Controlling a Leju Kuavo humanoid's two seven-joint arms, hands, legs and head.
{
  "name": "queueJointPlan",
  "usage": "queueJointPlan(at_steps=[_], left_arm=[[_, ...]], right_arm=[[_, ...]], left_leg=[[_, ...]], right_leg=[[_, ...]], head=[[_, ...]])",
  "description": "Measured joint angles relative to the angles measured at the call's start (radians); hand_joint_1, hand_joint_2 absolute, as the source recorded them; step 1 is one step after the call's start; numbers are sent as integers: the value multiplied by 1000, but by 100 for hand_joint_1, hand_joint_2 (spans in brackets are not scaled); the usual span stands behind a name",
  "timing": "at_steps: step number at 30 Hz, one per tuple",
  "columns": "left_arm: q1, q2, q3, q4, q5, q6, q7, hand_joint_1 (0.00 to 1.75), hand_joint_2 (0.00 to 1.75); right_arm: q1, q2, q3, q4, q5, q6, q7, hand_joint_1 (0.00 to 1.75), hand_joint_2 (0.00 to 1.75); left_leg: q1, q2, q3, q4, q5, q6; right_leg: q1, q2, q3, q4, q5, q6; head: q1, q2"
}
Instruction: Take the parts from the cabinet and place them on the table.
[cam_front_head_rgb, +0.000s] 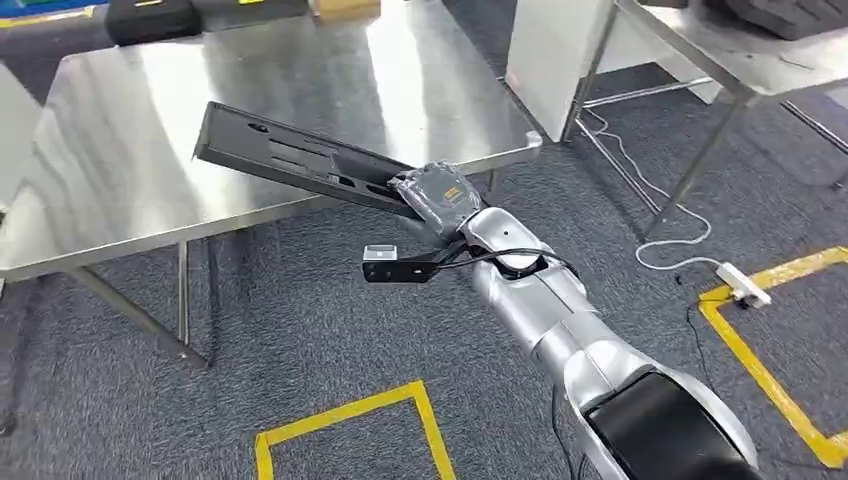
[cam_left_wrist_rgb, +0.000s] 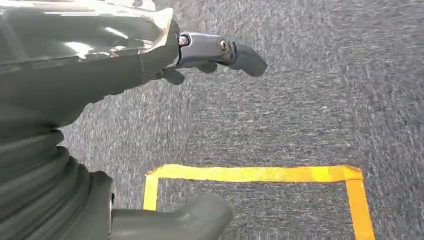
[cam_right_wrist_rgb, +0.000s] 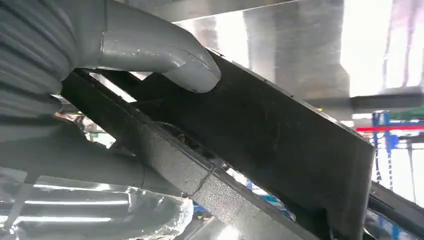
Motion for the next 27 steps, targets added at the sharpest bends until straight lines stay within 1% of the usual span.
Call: queueJointPlan(at_steps=[1,2,3,4,5,6,7,8,9,10,11,12,13,14,15,16,17,18,19,20,21,22,23,24,25,26,27], left_arm=[[1,-1,0,0,-3,-2,0,0,175],[3,-2,0,0,-5,-3,0,0,175],[4,-1,0,0,-6,-5,0,0,175],[6,-3,0,0,-6,-8,0,0,175],[4,-5,0,0,-6,-8,0,0,175],[1,-4,0,0,-7,-8,0,0,175],[0,-4,0,0,-8,-9,0,0,175],[-1,-4,0,0,-8,-9,0,0,175],[1,-5,0,0,-9,-9,0,0,175],[2,-5,0,0,-10,-9,1,0,175],[4,-6,0,0,-9,-9,2,0,175],[3,-8,0,0,-9,-6,3,0,175],[2,-9,0,0,-6,-2,5,0,175],[0,-9,1,0,-3,3,7,0,175],[0,-10,1,0,4,10,10,0,175],[1,-10,2,0,6,13,11,0,175],[4,-10,3,0,7,13,12,0,175],[8,-9,4,0,7,13,12,0,175],[10,-9,6,0,7,13,12,0,175],[10,-12,7,0,7,13,12,0,175],[7,-12,8,0,7,12,12,0,175],[5,-12,8,0,7,11,11,0,175],[4,-12,8,0,7,10,10,0,175],[4,-12,8,0,7,10,9,0,175],[5,-12,9,0,7,9,8,0,175],[6,-12,9,0,7,9,8,0,175],[7,-10,10,0,7,8,7,0,175]], right_arm=[[0,-1,0,0,-1,0,0,175,175],[0,-1,2,0,-1,0,0,175,175],[0,2,2,-1,-1,0,0,175,175],[0,-2,2,-1,-1,-1,3,175,175],[-2,-3,2,-1,-1,-1,3,175,175],[0,-9,2,-1,-1,-2,3,175,175],[3,-13,3,0,-1,-2,3,175,175],[9,-18,3,1,-1,-2,3,175,175],[16,-23,3,2,0,-2,3,175,175],[20,-25,3,2,1,-3,3,175,175],[22,-24,3,2,2,-3,3,175,175],[22,-23,5,2,3,-3,3,175,175],[21,-22,5,2,7,-3,2,175,175],[21,-22,6,2,9,-2,0,175,175],[21,-16,8,2,12,0,-1,175,175],[24,-10,10,2,16,1,-1,175,175],[25,-2,11,2,18,3,-1,175,175],[25,6,12,2,18,4,0,175,175],[21,15,13,1,18,4,0,175,175],[20,23,14,0,19,5,0,175,175],[18,24,15,0,19,8,0,175,175],[18,23,16,0,19,12,0,175,175],[19,23,19,1,21,16,0,175,175],[21,23,20,1,23,17,2,175,175],[21,23,21,1,23,17,3,175,175],[21,23,22,1,24,17,4,175,175],[20,24,23,1,24,17,4,175,175]], left_leg=[[-2,-12,-2,0,-1,2],[-5,-25,-4,-1,0,8],[-1,-38,2,-12,6,17],[5,-44,8,-17,11,23],[7,-53,7,-19,15,32],[7,-63,6,-19,16,34],[7,-79,5,-19,16,36],[7,-95,4,-19,17,36],[7,-110,4,-19,17,36],[7,-124,4,-19,17,36],[8,-137,5,-18,18,35],[8,-152,5,-17,19,33],[8,-165,4,-16,19,30],[2,-176,-2,-11,20,23],[2,-190,-8,-11,20,16],[4,-198,-10,-13,23,12],[9,-206,-13,-16,27,5],[12,-216,-17,-17,29,-2],[15,-188,-23,-7,23,-5],[6,-129,-36,23,0,-8],[8,-95,-65,85,-38,-12],[9,-82,-93,145,-67,-14],[10,-73,-138,238,-104,-17],[11,-70,-158,276,-111,-18],[12,-69,-153,265,-96,-18],[13,-65,-123,210,-61,-18],[14,-56,-76,127,-21,-18]], right_leg=[[0,-9,3,-3,-1,2],[0,-22,7,-8,0,7],[6,-24,12,-6,-5,14],[-1,25,0,7,-14,19],[-5,72,-15,49,-38,16],[-7,90,-47,121,-70,11],[-9,95,-89,211,-105,8],[-11,97,-128,288,-128,10],[-11,99,-146,320,-131,16],[-12,100,-141,299,-114,24],[-14,102,-114,239,-83,34],[-17,112,-68,139,-41,45],[-25,151,-26,48,-7,52],[-30,200,-12,4,0,51],[-28,182,-6,3,6,39],[-26,173,-8,4,5,33],[-22,165,-7,5,6,26],[-26,153,-6,2,10,17],[-34,140,-4,-3,16,7],[-32,131,-3,-4,13,2],[-28,117,0,-4,11,-8],[-24,105,2,-4,9,-10],[-20,84,3,-3,6,-14],[-19,69,3,-3,5,-15],[-18,55,4,-3,4,-16],[-18,43,5,-3,2,-17],[-18,32,8,-3,-1,-15]], head=[[-3,0],[-1,0],[-2,0],[0,0],[-3,0],[1,0],[0,0],[0,0],[0,0],[0,0],[0,0],[0,0],[0,0],[1,0],[-3,0],[-6,0],[-4,0],[-5,0],[-4,0],[-13,0],[-16,0],[-15,0],[-15,0],[-16,0],[-15,0],[-16,0],[-15,0]])
